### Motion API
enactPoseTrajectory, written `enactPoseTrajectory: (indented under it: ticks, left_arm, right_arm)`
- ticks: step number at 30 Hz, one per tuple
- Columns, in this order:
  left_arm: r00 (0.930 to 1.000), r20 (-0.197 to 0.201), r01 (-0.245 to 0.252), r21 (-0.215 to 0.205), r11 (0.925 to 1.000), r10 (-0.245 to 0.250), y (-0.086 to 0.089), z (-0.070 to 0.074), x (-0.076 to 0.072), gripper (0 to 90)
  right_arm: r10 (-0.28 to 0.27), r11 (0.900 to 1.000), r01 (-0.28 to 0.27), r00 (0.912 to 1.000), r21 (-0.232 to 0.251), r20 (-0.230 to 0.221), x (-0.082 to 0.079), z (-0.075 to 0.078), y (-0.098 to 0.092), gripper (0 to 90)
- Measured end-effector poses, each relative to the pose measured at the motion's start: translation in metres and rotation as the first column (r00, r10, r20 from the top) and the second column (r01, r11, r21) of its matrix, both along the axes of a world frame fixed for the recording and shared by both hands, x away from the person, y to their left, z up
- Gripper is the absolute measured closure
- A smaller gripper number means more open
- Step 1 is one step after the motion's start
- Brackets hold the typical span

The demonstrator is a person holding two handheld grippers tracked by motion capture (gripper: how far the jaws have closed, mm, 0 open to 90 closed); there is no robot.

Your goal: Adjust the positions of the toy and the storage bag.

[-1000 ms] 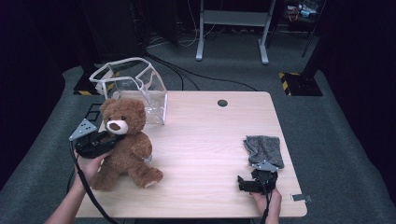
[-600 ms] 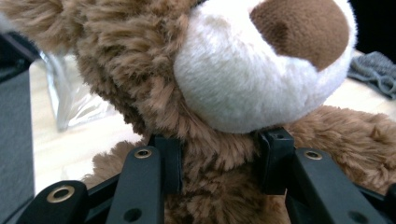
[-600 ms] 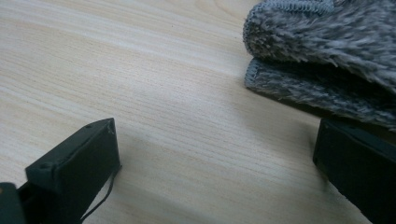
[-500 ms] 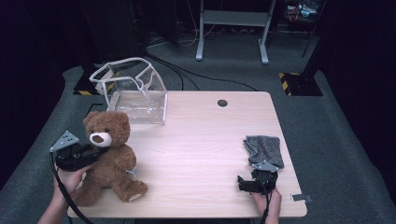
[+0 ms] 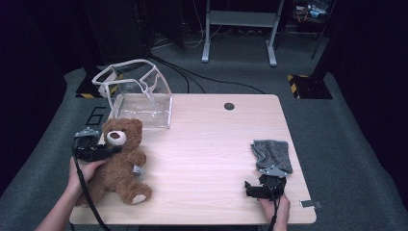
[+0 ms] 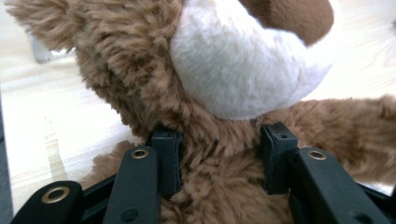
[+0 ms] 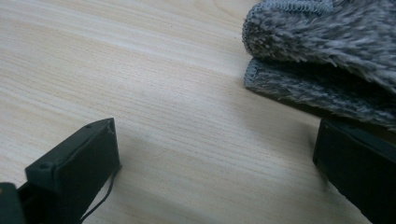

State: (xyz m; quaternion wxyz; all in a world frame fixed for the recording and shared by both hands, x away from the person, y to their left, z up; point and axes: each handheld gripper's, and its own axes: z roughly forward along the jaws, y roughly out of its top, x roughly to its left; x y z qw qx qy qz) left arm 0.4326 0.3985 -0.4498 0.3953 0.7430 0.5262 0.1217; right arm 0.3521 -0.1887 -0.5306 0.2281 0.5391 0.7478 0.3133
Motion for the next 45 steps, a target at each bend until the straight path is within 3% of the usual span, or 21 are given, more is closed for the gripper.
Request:
enactPoseTrajectory:
  ticks: [5,6,10,28,37,45]
  left_arm:
    - [0.9984,-0.056,0.013,0.054,0.9985,-0.010,-0.001,-0.011,0.018,57.7]
    - [0.9971,-0.076,0.004,0.038,0.9993,-0.001,-0.002,-0.011,0.019,57.4]
    - [0.9960,-0.087,0.024,0.054,0.9982,-0.019,-0.003,-0.012,0.022,57.2]
    - [0.9956,-0.080,0.050,0.006,0.9987,-0.049,-0.002,-0.014,-0.011,54.2]
    - [0.9974,-0.065,0.029,0.009,0.9995,-0.029,-0.004,0.000,-0.011,33.1]
    - [0.9999,0.012,-0.006,0.044,0.9990,0.005,-0.013,0.036,-0.010,17.9]
  right_arm:
    - [-0.004,1.000,0.004,1.0000,0.006,0.000,0.000,0.000,0.000,0.0]
    - [0.000,1.000,0.000,1.0000,0.001,0.000,0.000,0.000,0.000,0.0]
    - [-0.002,1.000,0.002,1.0000,0.002,0.000,0.000,0.000,0.000,0.0]
    - [-0.005,1.000,0.005,1.0000,0.006,0.001,0.000,0.000,0.001,0.0]
    - [-0.001,1.000,0.001,1.0000,0.000,0.000,0.000,0.000,0.000,0.0]
    - [0.004,1.000,-0.004,1.0000,-0.002,-0.005,0.001,0.000,0.000,0.0]
